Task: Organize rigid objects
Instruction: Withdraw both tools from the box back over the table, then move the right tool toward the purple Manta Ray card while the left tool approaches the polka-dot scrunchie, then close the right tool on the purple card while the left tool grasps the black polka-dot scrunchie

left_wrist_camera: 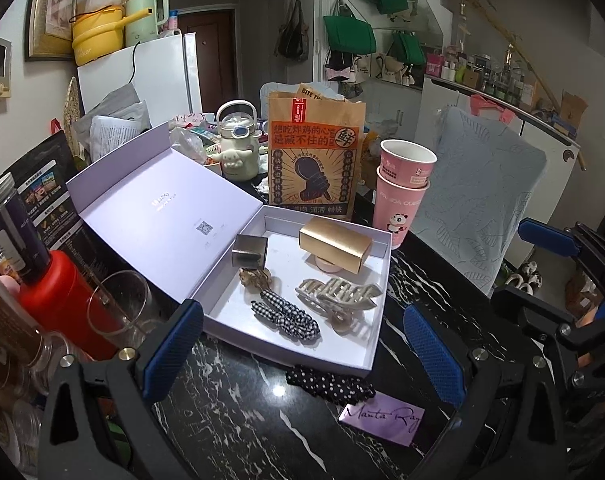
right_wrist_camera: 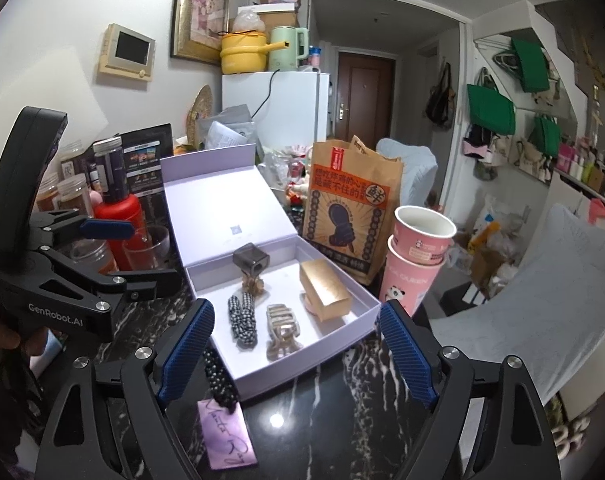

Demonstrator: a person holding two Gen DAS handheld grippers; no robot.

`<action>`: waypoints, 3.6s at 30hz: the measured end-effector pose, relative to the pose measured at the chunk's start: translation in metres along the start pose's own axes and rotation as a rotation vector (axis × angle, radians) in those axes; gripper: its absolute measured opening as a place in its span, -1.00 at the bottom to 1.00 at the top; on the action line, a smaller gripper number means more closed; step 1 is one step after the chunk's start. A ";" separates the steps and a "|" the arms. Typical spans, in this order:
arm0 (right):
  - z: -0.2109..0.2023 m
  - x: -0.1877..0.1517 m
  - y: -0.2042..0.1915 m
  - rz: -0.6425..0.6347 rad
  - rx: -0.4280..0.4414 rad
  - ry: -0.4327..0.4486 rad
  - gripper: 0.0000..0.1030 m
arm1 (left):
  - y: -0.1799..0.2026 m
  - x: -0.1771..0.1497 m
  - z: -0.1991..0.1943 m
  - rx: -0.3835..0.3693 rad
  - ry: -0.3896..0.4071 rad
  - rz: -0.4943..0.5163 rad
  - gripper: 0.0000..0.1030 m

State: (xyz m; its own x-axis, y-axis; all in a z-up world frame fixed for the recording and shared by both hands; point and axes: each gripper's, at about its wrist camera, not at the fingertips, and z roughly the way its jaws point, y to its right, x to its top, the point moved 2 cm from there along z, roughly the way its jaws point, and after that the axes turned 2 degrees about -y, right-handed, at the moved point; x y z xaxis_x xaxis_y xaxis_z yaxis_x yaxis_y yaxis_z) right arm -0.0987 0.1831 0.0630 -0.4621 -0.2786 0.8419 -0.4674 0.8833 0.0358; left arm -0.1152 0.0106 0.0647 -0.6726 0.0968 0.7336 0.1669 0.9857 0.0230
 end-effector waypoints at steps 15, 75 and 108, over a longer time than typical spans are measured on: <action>-0.014 -0.038 -0.016 0.032 0.020 -0.027 0.67 | 0.004 -0.035 -0.015 -0.009 -0.015 -0.020 0.98; 0.085 -0.152 -0.046 0.091 0.199 -0.311 -0.05 | 0.002 -0.116 0.074 -0.151 -0.239 -0.074 0.98; 0.085 -0.155 -0.043 0.125 0.192 -0.340 0.44 | -0.025 -0.113 0.131 -0.107 -0.338 -0.140 0.98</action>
State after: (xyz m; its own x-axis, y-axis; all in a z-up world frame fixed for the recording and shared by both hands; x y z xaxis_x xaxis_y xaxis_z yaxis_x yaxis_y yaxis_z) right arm -0.0714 0.1564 -0.1152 -0.7319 -0.3110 0.6063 -0.5094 0.8407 -0.1838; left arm -0.1381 -0.0066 -0.1079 -0.8909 0.0200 0.4538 0.1190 0.9744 0.1907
